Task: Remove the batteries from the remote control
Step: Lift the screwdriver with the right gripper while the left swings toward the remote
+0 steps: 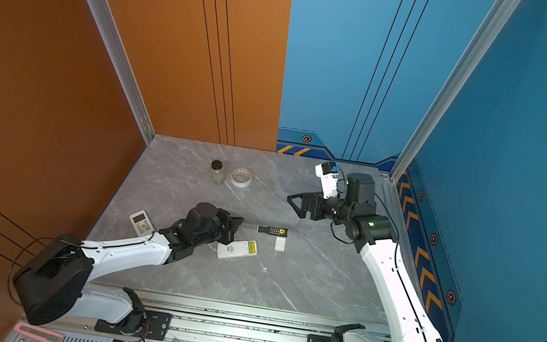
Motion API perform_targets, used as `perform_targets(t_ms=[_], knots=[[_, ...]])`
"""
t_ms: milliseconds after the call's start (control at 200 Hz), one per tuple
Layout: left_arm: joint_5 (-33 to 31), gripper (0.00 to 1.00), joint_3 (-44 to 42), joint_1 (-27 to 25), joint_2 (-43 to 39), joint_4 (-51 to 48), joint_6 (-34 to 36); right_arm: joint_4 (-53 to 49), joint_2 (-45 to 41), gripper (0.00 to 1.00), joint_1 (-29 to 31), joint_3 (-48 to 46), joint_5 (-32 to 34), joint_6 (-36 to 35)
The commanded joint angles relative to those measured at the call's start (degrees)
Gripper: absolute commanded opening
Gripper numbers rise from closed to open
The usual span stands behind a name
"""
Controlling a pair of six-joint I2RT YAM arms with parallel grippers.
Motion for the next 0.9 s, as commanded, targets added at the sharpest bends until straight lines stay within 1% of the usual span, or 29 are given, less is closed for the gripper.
perform_targets(t_ms=[0,60,110,220,320,415,470,635,786,831,896], knots=[[0.11,0.0,-0.78,0.56,0.14,10.99,-19.54,7.8,2.73,0.97,1.03,-2.67,-13.3,5.81],[0.19,0.0,-0.42,0.47,1.94,14.51,-20.53,10.12,3.55,0.97,2.1,-4.17,-13.36,5.69],[1.0,0.0,0.12,0.38,3.39,16.71,-20.99,10.93,3.62,0.96,3.36,-5.51,-11.84,4.41],[2.27,0.0,0.85,0.2,5.18,19.42,-21.62,3.7,4.93,0.95,5.54,-4.62,-5.74,-3.32],[3.15,0.0,0.8,0.2,5.01,19.5,-21.49,1.4,5.96,0.94,5.36,-4.39,-5.44,-5.94],[3.16,0.0,-0.13,0.36,4.63,19.73,-21.44,-0.78,6.0,0.94,6.15,-4.33,-6.73,-8.42],[3.32,0.0,-0.32,0.6,4.82,20.75,-21.44,-3.17,6.15,0.94,7.22,-4.27,-5.47,-10.55],[3.83,0.0,-0.05,0.41,5.19,21.55,-20.85,-1.27,6.26,0.9,8.2,-6.04,-3.19,-9.94],[4.11,0.0,0.31,-0.06,5.97,22.57,-20.7,1.46,6.71,0.79,9.29,-5.2,-1.9,-8.63],[4.29,0.0,0.36,-0.27,6.22,22.75,-20.58,1.13,7.18,0.73,9.32,-4.55,-1.94,-8.63],[3.98,0.0,0.13,-0.7,6.36,23.11,-20.64,0.71,7.65,0.58,9.4,-3.95,-2.35,-8.63]])
